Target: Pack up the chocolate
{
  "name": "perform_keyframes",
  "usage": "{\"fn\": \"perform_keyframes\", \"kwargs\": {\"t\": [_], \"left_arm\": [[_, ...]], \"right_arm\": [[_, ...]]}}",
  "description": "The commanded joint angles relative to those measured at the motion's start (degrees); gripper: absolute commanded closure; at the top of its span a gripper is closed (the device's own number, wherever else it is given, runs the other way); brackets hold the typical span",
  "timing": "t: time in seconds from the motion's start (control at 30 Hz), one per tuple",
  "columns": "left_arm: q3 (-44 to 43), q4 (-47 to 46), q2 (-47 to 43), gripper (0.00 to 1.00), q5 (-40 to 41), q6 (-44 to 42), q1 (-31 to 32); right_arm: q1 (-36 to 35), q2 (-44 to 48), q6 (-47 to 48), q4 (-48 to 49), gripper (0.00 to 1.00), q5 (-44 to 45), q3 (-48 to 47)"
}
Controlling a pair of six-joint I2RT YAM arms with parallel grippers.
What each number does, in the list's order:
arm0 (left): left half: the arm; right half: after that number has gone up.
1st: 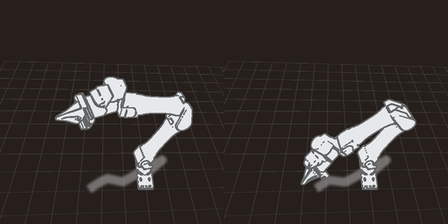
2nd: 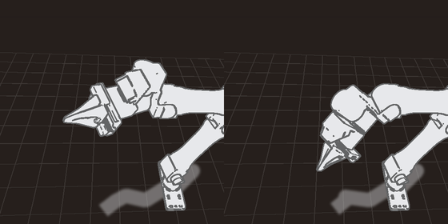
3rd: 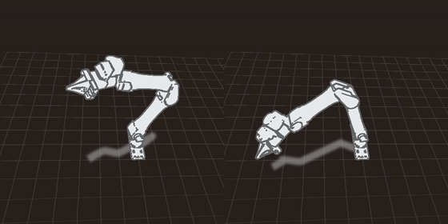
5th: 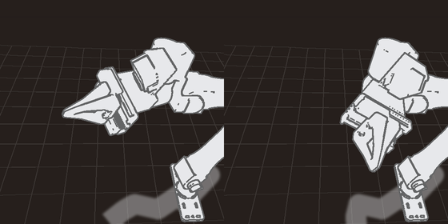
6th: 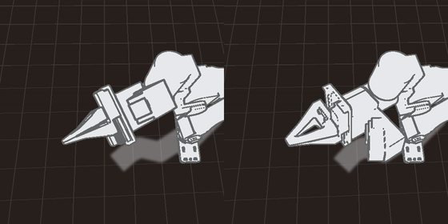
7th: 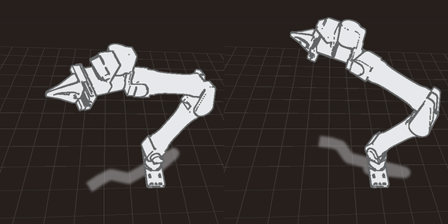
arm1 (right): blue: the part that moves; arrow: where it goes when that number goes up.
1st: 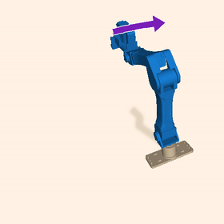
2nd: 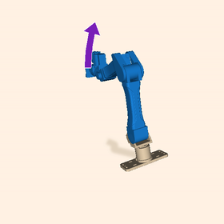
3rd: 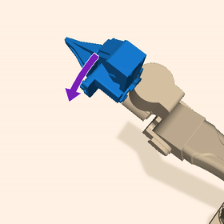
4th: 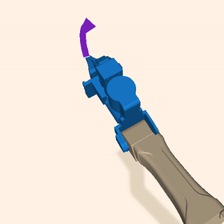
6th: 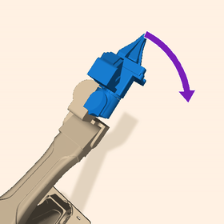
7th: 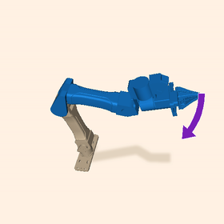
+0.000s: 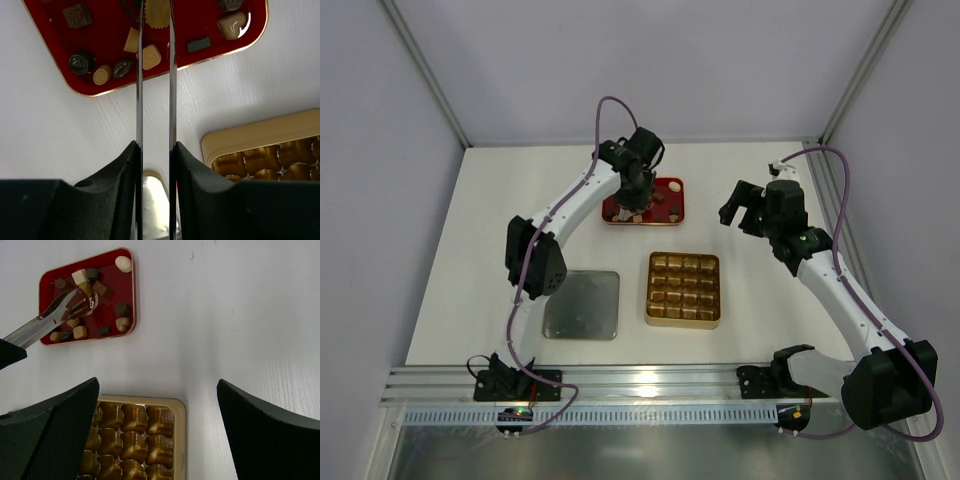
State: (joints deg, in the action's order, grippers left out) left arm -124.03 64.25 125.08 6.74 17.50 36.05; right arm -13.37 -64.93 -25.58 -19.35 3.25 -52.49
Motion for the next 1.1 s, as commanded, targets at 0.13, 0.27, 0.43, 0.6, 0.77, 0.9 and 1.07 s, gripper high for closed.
{"fn": "perform_keyframes", "kwargs": {"t": [0.13,0.27,0.43,0.6,0.77,0.9,1.07], "left_arm": [[-6.58,2.11,0.35,0.69,1.08,-0.97,0.33],[-5.53,2.63,-0.88,0.70,0.21,-0.53,0.42],[-0.97,1.94,-6.05,0.71,-0.41,0.78,1.21],[4.05,1.23,-11.25,0.71,-0.85,1.84,2.79],[10.73,0.35,-17.31,0.71,-0.33,3.59,4.46],[14.68,0.26,-22.32,0.71,-0.77,4.82,6.48],[19.42,0.09,-26.46,0.71,-0.42,6.14,10.26]], "right_arm": [[0.09,-0.46,0.45,0.99,0.00,0.01,-0.77],[0.01,-0.38,0.45,1.07,0.00,0.01,-0.68],[0.01,-0.55,0.53,1.07,0.00,0.27,-0.60],[0.01,-0.99,0.53,1.34,0.00,0.53,-0.42],[0.01,-1.61,0.45,1.69,0.00,0.88,-0.68],[0.09,-1.96,0.18,1.86,0.00,1.06,-0.68],[0.01,-1.78,-0.61,2.04,0.00,0.97,-0.16]]}}
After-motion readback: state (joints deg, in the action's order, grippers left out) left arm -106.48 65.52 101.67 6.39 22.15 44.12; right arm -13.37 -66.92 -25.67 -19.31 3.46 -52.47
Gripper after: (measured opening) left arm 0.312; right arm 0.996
